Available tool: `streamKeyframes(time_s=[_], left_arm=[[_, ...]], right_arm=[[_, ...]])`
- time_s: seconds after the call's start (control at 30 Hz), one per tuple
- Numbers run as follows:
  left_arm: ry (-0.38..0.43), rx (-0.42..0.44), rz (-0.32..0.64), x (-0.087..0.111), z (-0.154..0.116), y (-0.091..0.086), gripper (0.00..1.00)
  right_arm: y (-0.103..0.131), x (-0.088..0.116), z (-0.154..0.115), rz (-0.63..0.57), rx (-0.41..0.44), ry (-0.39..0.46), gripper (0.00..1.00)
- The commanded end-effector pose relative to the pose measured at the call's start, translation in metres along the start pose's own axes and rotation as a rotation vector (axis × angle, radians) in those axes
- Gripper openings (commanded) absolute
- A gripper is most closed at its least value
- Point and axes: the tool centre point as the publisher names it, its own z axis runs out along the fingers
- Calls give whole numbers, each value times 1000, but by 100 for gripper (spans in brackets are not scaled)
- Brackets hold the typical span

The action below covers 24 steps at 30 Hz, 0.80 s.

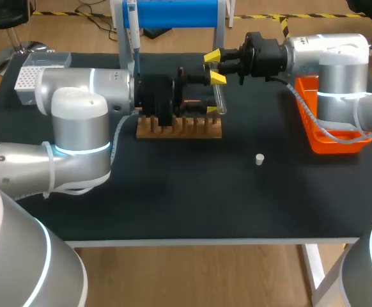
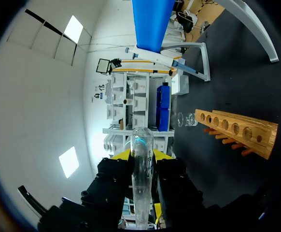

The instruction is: Invert the test tube, pick up the pipette, mount the tip to pipette, aspirate from beaker and dispense into the tube, eject the tip, return the pipette, and cap with the stopper.

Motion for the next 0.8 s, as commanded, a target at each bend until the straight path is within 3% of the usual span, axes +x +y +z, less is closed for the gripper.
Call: streamKeyframes(time_s=[0.03,0.17,0.3,0.43,0.63,0.73,0.8], left_arm=[[1,8,1,2,2,2,77],[5,25,0,2,4,2,64],[5,32,-3,2,4,2,62],[4,37,-2,2,5,2,52],[7,45,-4,2,5,2,54],[8,49,-4,2,5,2,50],[8,52,-4,3,5,1,41]], right_arm=[[-1,1,-1,-1,-1,-3,0],[-1,1,-1,-1,-1,-3,0],[-1,1,-1,-1,-1,-3,0],[-1,1,-1,-1,-1,-3,0],[-1,1,-1,-1,-1,-3,0],[-1,1,-1,-1,-1,-3,0],[-1,1,-1,-1,-1,-3,0]])
